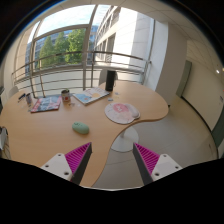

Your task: Arrange mouse

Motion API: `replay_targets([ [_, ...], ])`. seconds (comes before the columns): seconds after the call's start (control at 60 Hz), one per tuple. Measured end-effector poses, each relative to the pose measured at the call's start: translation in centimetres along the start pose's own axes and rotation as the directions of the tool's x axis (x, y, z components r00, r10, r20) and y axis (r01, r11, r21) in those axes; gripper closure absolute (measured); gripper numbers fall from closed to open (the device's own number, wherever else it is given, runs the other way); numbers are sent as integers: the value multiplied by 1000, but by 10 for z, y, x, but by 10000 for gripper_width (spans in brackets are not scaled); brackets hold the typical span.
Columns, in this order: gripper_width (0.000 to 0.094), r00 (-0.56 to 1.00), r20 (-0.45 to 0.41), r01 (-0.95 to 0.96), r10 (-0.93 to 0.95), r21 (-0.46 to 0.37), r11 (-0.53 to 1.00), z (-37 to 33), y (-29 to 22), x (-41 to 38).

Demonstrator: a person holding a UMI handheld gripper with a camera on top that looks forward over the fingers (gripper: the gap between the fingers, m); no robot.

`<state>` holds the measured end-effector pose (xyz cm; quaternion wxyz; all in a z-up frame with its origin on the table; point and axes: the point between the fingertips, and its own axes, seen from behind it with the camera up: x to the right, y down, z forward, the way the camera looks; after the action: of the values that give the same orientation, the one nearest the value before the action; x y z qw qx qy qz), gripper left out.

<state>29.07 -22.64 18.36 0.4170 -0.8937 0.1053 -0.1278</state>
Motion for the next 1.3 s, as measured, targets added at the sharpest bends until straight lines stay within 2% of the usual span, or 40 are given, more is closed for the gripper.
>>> replay_targets([
  [0.2, 88, 1000, 6, 18, -18, -56, 998, 22, 43, -19],
  [0.367, 87, 995, 100, 38, -29, -90, 995, 75, 69, -73],
  [0.633, 95, 970, 211, 120, -117, -2, 993, 194, 35, -133],
  [0.717, 94, 958, 250, 147, -143, 2, 989, 224, 29, -146],
  [0.9, 98, 932, 312, 186, -183, 21, 982, 263, 8, -164],
  [1.017, 108, 924, 323, 204, -205, 37, 978, 285, -10, -165],
  [1.067, 132, 924, 329, 194, -195, 36, 980, 293, -15, -164],
  [1.117, 196, 923, 346, 170, -169, 26, 985, 308, -19, -166],
  [1.167, 309, 915, 377, 150, -145, 16, 989, 304, -17, -170],
  [1.2, 418, 913, 376, 156, -155, 27, 987, 306, -19, -170],
  [1.3, 469, 914, 369, 161, -166, 45, 986, 307, -22, -172],
])
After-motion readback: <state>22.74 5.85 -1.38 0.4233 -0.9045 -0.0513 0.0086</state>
